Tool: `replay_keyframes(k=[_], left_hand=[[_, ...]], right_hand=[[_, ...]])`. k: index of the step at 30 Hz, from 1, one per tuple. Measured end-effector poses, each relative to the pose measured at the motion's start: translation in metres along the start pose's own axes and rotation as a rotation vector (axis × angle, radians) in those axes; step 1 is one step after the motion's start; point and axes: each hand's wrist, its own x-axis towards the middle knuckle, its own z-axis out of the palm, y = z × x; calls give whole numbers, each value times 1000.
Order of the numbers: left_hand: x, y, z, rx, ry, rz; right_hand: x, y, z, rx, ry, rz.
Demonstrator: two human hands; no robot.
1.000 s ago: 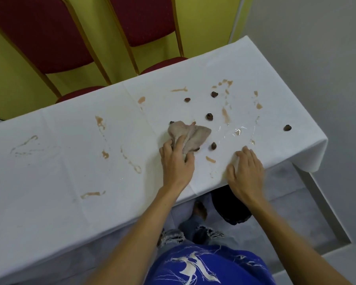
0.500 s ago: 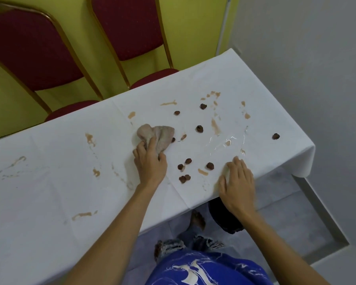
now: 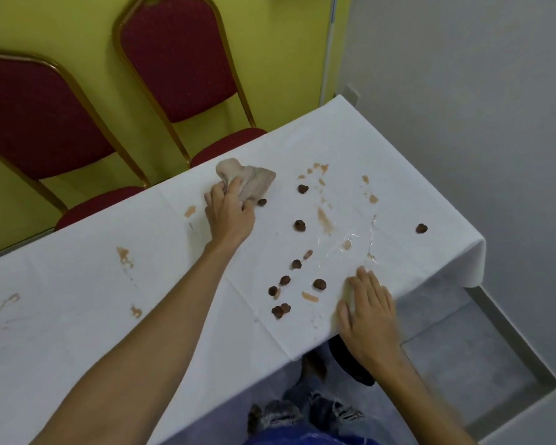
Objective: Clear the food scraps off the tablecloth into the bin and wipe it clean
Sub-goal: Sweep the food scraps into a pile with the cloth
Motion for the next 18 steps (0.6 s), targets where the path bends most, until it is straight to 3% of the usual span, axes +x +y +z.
replay_keyframes(k=[4, 12, 18], left_hand=[[9, -1, 15, 61, -138, 36], [-76, -13, 12, -84, -224, 133], [-32, 36, 1, -127, -145, 253]], right_hand=[[0, 2, 0, 27, 9, 1], [-1, -4, -2, 74, 30, 26], [0, -1, 3, 14, -9, -4]])
